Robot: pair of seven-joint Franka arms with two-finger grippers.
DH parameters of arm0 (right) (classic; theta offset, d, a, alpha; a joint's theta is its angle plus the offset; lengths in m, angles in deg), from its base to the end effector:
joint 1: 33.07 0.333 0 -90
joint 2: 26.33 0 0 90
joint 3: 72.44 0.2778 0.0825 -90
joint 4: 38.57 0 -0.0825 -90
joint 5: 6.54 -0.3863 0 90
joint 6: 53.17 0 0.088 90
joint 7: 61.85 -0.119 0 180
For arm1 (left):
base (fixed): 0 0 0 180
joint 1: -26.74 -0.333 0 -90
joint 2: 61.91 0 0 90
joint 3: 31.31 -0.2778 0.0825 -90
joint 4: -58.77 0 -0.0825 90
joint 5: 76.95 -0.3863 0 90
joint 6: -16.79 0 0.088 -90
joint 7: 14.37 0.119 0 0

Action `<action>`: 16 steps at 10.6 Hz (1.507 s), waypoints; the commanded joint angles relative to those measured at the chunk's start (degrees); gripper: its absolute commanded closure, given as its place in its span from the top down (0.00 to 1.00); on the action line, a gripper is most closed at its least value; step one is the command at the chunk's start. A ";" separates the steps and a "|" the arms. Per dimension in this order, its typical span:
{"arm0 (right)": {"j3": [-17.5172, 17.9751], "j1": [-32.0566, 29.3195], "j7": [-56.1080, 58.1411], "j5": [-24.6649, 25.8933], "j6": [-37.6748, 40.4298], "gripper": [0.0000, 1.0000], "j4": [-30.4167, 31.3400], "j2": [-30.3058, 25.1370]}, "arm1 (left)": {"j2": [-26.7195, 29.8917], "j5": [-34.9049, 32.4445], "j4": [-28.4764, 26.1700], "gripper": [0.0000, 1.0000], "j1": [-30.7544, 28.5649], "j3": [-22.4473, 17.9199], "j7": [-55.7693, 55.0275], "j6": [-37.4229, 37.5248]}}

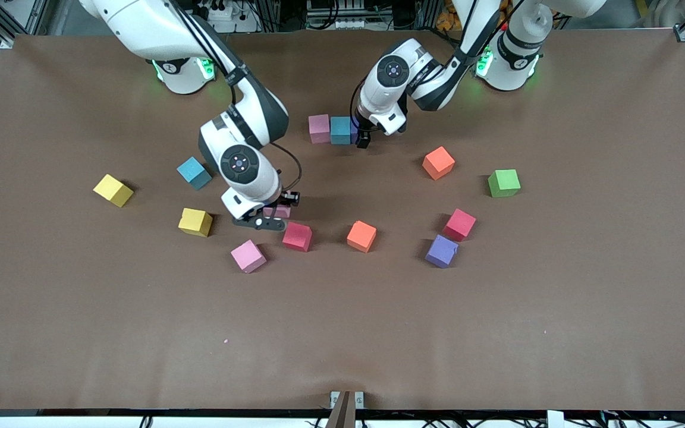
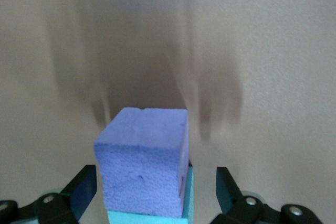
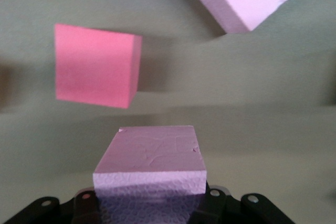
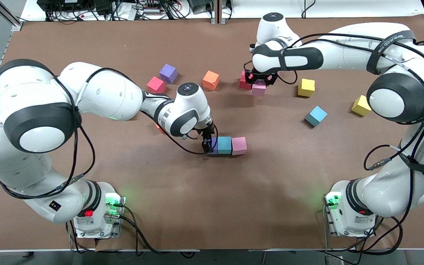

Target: Form number 2 with 11 blocks

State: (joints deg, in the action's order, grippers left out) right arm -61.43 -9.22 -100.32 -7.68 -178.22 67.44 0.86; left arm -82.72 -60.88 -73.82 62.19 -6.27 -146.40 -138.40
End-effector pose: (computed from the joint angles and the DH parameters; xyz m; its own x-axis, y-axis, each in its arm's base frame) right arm 0.5010 0.3475 0.2130 0.9816 -0.0894 -0.1689 -0.0900 -0.9959 0.0042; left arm 0.2510 -0.4547 0.1553 0.0199 0.9777 -0.2091 0.9823 -0.0581 -0.1783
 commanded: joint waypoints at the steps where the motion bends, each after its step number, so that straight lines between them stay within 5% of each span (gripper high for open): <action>1: 0.42 -0.04 3.91 -0.09 0.69 0.46 -0.28 -0.47 | 2.26 -1.65 0.22 1.00 -0.03 0.01 -1.39 1.81; 6: 0.33 4.70 7.09 0.00 1.04 0.47 -3.17 0.23 | 6.57 -6.28 4.43 1.00 -5.89 -1.04 7.45 14.53; 10: 0.33 11.81 2.71 -0.09 0.60 0.47 -8.87 6.63 | 6.22 -11.76 9.37 1.00 -20.83 -0.78 38.52 26.59; 13: 0.07 18.58 -1.70 0.17 -0.62 0.47 -12.14 10.51 | 6.13 -12.72 8.15 1.00 -24.73 -3.40 53.94 27.40; 16: 0.06 20.88 -1.70 0.00 -3.18 0.47 -11.44 11.13 | 6.31 -16.30 4.98 1.00 -24.64 -4.47 55.83 27.05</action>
State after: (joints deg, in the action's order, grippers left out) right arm -61.07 10.71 -101.68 -7.75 -181.54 57.36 11.10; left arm -77.13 -74.31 -67.13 37.15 -10.85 -90.88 -111.50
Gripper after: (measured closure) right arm 0.419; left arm 0.000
